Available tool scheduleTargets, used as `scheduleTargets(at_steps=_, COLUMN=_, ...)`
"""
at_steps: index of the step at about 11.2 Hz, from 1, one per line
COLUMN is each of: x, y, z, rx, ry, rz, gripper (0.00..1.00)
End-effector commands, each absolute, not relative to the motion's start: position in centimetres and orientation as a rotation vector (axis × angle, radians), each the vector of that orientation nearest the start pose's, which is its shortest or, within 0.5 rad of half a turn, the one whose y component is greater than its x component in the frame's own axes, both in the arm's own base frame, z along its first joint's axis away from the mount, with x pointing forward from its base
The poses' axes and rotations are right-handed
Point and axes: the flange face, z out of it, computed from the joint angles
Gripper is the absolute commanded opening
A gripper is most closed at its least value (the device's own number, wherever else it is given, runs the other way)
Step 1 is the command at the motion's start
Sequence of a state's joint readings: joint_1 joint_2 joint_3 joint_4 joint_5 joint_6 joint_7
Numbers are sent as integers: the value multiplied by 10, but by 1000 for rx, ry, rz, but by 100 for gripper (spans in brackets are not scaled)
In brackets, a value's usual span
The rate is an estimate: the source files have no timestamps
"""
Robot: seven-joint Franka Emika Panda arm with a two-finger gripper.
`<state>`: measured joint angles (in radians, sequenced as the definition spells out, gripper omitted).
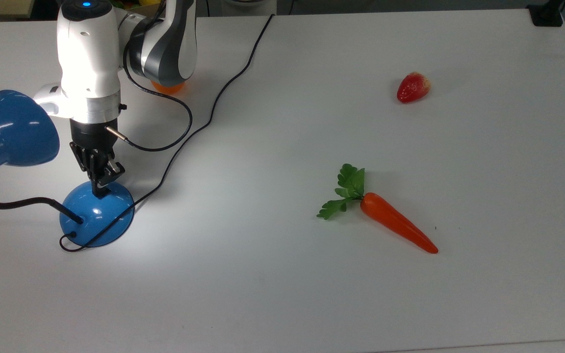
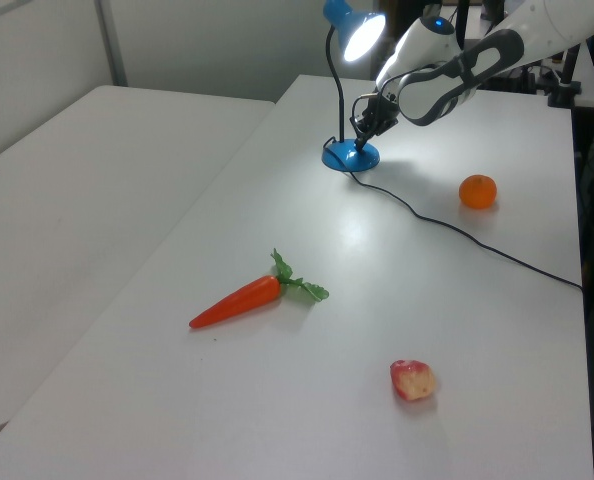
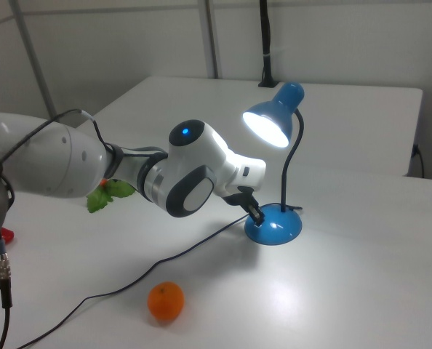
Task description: Turn on desk lamp
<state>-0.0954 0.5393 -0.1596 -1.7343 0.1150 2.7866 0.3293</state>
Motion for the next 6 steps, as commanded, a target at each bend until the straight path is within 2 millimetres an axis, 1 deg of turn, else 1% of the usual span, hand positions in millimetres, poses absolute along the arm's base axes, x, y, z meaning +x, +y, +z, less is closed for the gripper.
scheduleTargets(at_steps=1, x=666, y=-155, z=371, rx=-2898, ry=930, rz=-618, gripper=0)
scheduleTargets(at_steps=3, x=646, y=-146, z=391, rx=-2922, ry=866, rz=-538, gripper=0)
scheduleTargets(at_steps=4, x=637, y=-138, z=400, rx=-2947, ry=803, rz=-470, gripper=0)
scheduleTargets(at_steps=5, x=630, y=-125, z=410, rx=-2975, ry=725, rz=-378, gripper=0)
scheduleTargets(at_steps=6, x=623, y=-120, z=422, rx=-2986, ry=686, rz=-320, gripper=0)
